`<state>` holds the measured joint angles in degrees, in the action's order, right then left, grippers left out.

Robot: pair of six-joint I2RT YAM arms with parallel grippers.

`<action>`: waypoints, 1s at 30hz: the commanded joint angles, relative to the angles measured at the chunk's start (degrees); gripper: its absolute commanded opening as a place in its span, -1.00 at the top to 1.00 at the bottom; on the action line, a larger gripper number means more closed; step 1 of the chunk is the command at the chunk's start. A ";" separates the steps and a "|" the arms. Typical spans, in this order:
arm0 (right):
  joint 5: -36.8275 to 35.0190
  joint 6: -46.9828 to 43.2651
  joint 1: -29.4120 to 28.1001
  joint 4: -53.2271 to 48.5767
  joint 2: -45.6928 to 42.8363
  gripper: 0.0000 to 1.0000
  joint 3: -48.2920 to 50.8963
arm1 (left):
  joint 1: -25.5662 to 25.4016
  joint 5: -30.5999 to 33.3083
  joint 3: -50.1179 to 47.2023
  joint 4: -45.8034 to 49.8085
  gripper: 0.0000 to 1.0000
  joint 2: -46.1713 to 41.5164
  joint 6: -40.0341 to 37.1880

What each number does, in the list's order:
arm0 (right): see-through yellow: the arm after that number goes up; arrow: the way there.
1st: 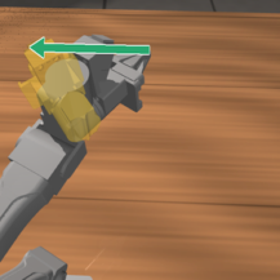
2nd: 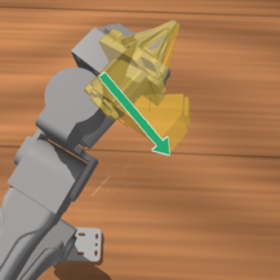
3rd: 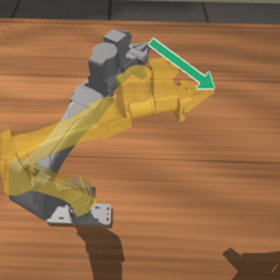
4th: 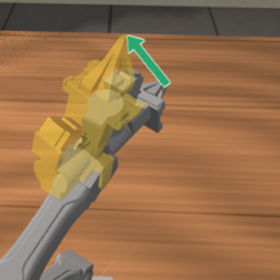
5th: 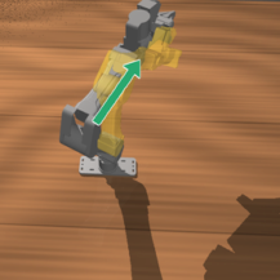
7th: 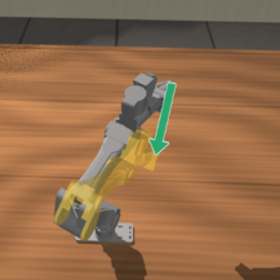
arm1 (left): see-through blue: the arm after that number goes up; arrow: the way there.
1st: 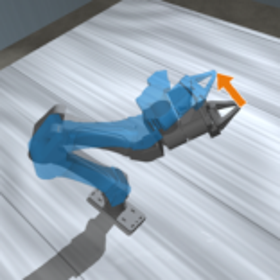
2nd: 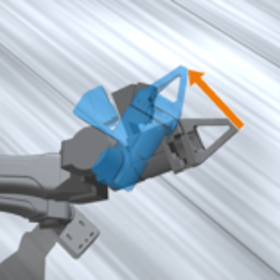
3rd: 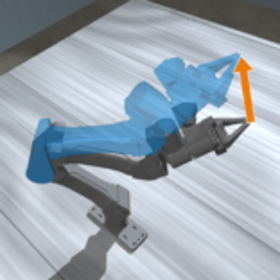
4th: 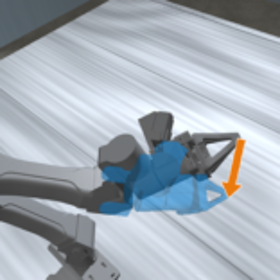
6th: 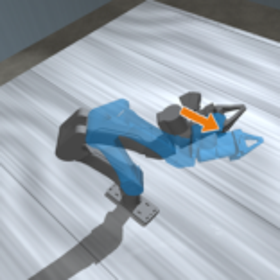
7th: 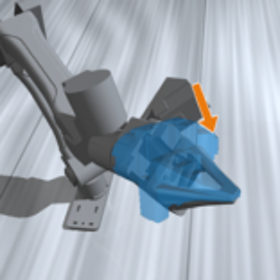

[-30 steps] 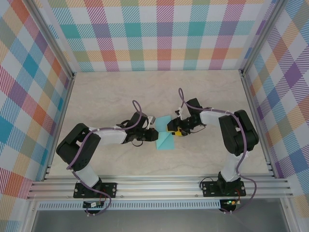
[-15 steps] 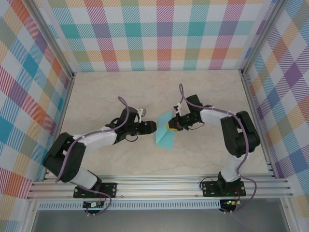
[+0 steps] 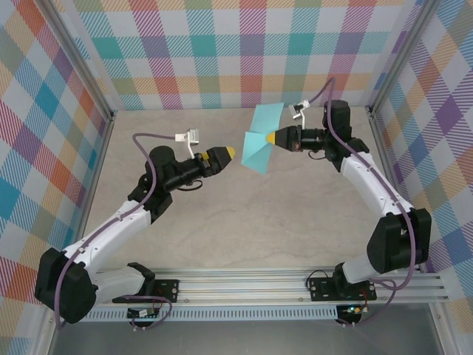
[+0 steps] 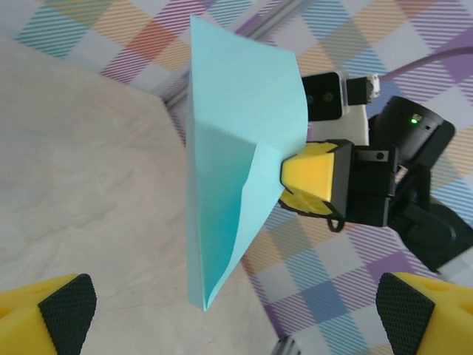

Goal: Fold a paper plane with a square sheet of paper (fold left side to right side)
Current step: Turn over the paper at the center of the table.

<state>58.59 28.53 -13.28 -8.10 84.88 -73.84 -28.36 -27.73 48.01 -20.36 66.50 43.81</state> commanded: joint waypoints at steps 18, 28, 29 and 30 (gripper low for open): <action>6.03 4.47 -5.16 1.20 -1.01 0.96 -7.50 | -2.49 -6.21 3.17 -15.27 0.57 4.36 6.01; -7.41 -5.58 -2.57 -17.87 -1.69 0.27 -8.93 | -3.88 7.51 3.96 7.83 0.94 -0.42 -8.68; -10.54 -6.59 -1.85 -20.51 -1.87 0.22 -8.83 | -4.71 11.31 4.54 12.94 0.99 -1.01 -12.25; -13.50 -7.02 -0.80 -22.37 -2.36 0.16 -7.91 | -5.75 15.41 5.38 18.48 1.00 -1.38 -16.16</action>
<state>54.28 26.79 -16.29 -20.43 84.79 -81.25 -32.01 -23.33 51.40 -17.04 67.81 39.05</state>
